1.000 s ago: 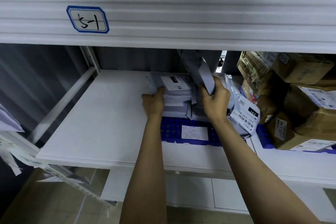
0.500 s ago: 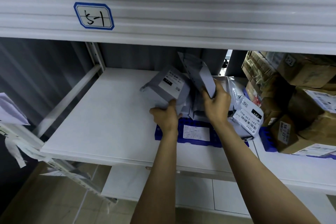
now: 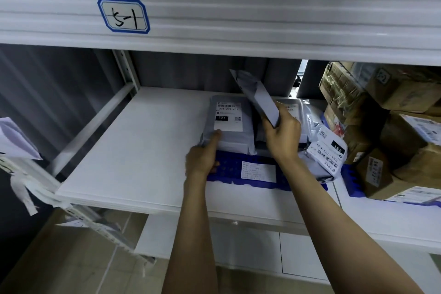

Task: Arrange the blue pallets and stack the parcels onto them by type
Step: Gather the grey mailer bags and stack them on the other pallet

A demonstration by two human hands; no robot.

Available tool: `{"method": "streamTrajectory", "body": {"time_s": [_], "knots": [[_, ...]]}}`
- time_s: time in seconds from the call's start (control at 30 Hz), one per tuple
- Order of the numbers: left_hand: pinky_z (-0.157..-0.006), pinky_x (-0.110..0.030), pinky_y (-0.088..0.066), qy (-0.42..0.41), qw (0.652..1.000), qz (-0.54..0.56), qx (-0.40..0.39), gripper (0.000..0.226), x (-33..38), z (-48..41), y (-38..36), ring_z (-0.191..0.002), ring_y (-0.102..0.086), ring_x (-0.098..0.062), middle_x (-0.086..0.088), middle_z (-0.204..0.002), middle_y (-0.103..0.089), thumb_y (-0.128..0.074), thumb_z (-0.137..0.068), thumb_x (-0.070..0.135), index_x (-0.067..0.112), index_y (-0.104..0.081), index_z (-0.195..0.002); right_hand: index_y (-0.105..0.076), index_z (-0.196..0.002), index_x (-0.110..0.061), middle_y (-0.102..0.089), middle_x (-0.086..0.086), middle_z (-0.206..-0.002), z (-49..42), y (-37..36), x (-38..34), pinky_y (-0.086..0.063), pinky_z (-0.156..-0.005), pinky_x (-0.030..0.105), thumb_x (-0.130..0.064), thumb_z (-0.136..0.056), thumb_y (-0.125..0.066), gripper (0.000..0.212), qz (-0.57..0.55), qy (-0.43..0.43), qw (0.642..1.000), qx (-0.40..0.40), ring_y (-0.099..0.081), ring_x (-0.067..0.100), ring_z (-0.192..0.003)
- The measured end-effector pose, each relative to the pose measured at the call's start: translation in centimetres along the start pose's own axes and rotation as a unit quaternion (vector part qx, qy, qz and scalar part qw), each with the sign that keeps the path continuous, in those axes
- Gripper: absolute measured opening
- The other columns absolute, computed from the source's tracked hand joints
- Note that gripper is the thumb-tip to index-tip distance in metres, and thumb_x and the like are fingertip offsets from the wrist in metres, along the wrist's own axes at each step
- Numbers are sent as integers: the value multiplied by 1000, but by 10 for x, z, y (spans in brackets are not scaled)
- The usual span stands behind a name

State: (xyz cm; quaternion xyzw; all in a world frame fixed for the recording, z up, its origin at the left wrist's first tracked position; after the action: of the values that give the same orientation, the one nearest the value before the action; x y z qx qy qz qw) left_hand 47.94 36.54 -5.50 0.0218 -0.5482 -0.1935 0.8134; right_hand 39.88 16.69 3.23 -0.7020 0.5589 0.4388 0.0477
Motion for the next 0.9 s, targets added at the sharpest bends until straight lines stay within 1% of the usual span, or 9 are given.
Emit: {"method": "streamTrajectory", "body": {"time_s": [0.1, 0.2, 0.3, 0.37, 0.5, 0.6, 0.67, 0.8, 0.9], "knots": [[-58, -24, -41, -59, 990, -56, 113, 71, 6, -4, 25, -77, -57, -15, -3, -102, -65, -58, -78, 70, 7, -62, -110, -62, -123, -10, -70, 12, -104, 2, -6, -6, -50, -76, 36, -5, -85, -61, 38, 24, 29, 999, -11, -63, 31, -94], [-76, -32, -48, -139, 973, -68, 170, 61, 15, -3, 31, -96, -57, -22, -5, -108, -58, -69, -76, 59, 10, -52, -108, -62, -125, -10, -68, 10, -113, 5, -13, -16, -47, -81, 33, -2, -81, -62, 44, 63, 73, 995, -31, -61, 31, -102], [-94, -42, -49, -204, 970, -53, 122, 73, 17, -12, 22, -114, -50, -25, -7, -123, -51, -78, -71, 51, 13, -46, -124, -61, -127, -11, -66, 9, -121, 8, -21, -23, -49, -86, 38, 0, -76, -62, 52, 79, 100, 990, -52, -58, 32, -110], [-102, -40, -46, -215, 973, -37, 71, 89, 16, -18, 14, -122, -46, -22, -4, -134, -47, -80, -68, 51, 15, -38, -139, -61, -127, -11, -66, 9, -121, 7, -23, -25, -51, -86, 39, 0, -76, -62, 52, 78, 102, 990, -52, -58, 32, -111], [-96, -28, -48, -278, 960, -23, 4, 77, 20, -19, -1, -115, -53, -16, -3, -130, -55, -82, -73, 34, 17, -42, -137, -62, -126, -9, -66, 10, -121, 5, -21, -26, -50, -89, 39, -10, -80, -54, 46, 60, 86, 994, -39, -60, 33, -109], [-101, -35, -47, -303, 952, -31, -6, 76, 24, -20, -8, -116, -54, -18, -4, -131, -56, -80, -76, 28, 13, -42, -140, -61, -127, -9, -65, 10, -122, 2, -20, -25, -45, -93, 33, -13, -80, -51, 48, 45, 74, 995, -39, -59, 30, -110], [-102, -36, -46, -310, 950, -29, -19, 73, 27, -24, -12, -117, -54, -17, -4, -132, -56, -78, -79, 24, 13, -41, -141, -61, -127, -8, -64, 10, -124, 2, -21, -24, -43, -96, 33, -3, -78, -57, 50, 50, 80, 995, -43, -58, 31, -112], [-110, -40, -40, -294, 953, -15, -67, 57, 24, -34, -15, -124, -49, -17, -4, -141, -49, -55, -96, 15, 17, -32, -148, -59, -129, -8, -59, 12, -132, 3, -34, -26, -36, -104, 31, 14, -70, -62, 63, 72, 95, 989, -87, -51, 32, -124], [-108, -38, -42, -260, 961, 57, -74, 41, 22, -40, -10, -120, -53, -17, -5, -137, -53, -34, -104, 17, 17, -37, -145, -57, -132, -12, -50, 11, -143, 7, -51, -29, -25, -111, 32, 10, -71, -63, 66, 115, 91, 975, -169, -36, 33, -137]]}}
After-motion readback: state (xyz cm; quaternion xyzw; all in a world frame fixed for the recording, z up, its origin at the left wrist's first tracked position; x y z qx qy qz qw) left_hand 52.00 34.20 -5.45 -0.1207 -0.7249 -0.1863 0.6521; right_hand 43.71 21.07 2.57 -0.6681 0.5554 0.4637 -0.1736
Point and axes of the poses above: each hand's wrist, its own z-axis away from the middle knuckle, its own y-axis out of the back of the hand, x = y × z, the point moved 7 cm from there along -z, towards the middle knuckle
